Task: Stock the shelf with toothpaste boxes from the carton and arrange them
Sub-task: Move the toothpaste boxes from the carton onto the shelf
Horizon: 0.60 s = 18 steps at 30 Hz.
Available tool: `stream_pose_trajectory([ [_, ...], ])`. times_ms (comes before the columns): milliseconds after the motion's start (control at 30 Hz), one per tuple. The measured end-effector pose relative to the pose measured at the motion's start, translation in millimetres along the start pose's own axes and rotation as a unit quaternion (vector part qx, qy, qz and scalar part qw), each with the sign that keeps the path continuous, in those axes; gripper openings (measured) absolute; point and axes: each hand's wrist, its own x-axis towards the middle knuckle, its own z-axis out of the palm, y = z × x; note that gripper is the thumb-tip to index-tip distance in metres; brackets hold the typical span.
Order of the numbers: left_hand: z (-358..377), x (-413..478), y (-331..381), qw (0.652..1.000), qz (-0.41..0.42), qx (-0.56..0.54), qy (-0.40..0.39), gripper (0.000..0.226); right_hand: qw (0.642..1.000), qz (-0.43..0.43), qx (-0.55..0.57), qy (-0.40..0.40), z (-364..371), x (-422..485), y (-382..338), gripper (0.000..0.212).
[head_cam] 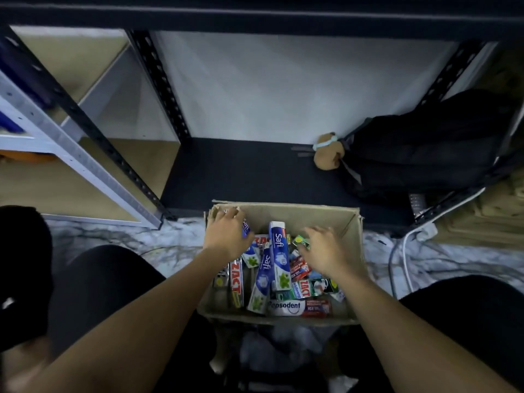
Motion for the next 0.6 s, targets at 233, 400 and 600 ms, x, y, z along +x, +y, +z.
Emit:
stream_pose_trajectory([
  [233,49,19,-19,0.991,-0.095,-0.090,0.024,0.071,0.996,0.041,0.046,-0.072,58,13,11,0.041],
  [400,77,29,-13,0.966,-0.163,-0.194,0.050,0.077,0.988,0.073,0.100,-0.097,96,30,4,0.061],
  [600,95,40,-4,0.923,-0.220,-0.301,0.097,0.073,0.977,0.137,0.130,-0.095,130,38,-14,0.087],
])
